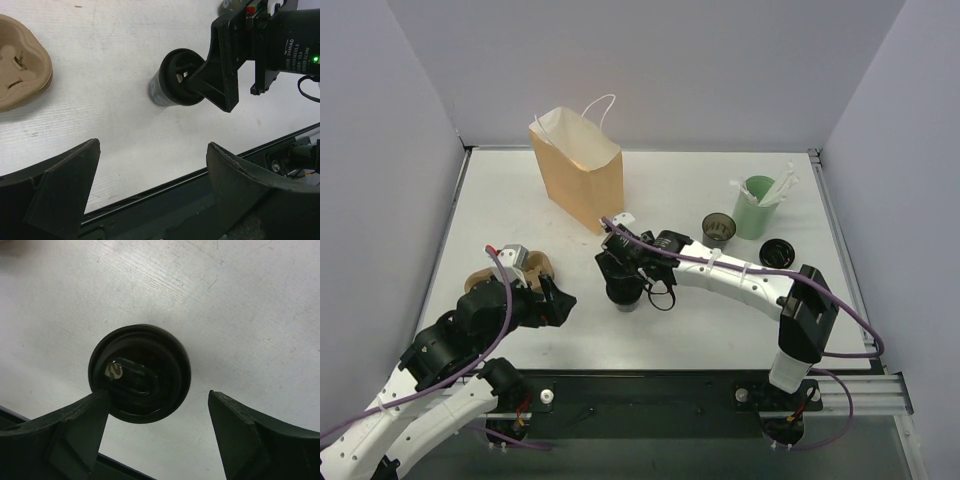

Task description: Pack the takeout coffee

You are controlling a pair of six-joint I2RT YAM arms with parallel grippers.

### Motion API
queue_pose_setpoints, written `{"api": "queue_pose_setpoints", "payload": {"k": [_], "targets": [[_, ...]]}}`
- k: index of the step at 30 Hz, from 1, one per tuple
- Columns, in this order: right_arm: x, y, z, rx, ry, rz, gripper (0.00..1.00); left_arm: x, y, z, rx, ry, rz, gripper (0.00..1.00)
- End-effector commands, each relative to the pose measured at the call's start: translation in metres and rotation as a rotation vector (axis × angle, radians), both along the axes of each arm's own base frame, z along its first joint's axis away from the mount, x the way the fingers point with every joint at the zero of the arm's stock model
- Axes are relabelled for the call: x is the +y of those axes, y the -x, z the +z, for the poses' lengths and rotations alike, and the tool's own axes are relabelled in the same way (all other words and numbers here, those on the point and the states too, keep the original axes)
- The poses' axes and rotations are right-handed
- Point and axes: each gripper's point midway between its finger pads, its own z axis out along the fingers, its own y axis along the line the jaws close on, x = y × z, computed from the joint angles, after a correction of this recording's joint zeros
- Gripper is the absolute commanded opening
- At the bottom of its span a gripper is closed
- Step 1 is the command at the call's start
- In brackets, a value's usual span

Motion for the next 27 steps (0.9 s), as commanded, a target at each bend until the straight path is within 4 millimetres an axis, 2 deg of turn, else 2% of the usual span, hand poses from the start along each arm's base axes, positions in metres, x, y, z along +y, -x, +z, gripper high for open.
{"api": "queue_pose_setpoints", "payload": {"k": [1, 10, 15, 22, 27], "targets": [[-0.001, -0.001, -0.002, 0.004, 0.044, -0.004, 0.83, 0.001, 0.0, 0.015, -0.032, 0.03, 0.008, 0.97], [0.01, 0.001, -0.011, 0.039, 0.029, 0.012, 0.83, 0.002, 0.001, 0.016, -0.035, 0.032, 0.01, 0.97], [0.01, -0.001, -0.001, 0.014, 0.013, 0.005, 0.83, 0.001, 0.001, 0.017, -0.036, 0.034, 0.009, 0.97], [0.014, -0.005, 0.024, -0.021, -0.038, 0.005, 0.83, 0.002, 0.001, 0.017, -0.039, 0.034, 0.013, 0.97], [0.019, -0.003, 0.026, -0.011, -0.051, 0.023, 0.83, 0.003, 0.002, 0.017, -0.041, 0.034, 0.015, 0.97]]}}
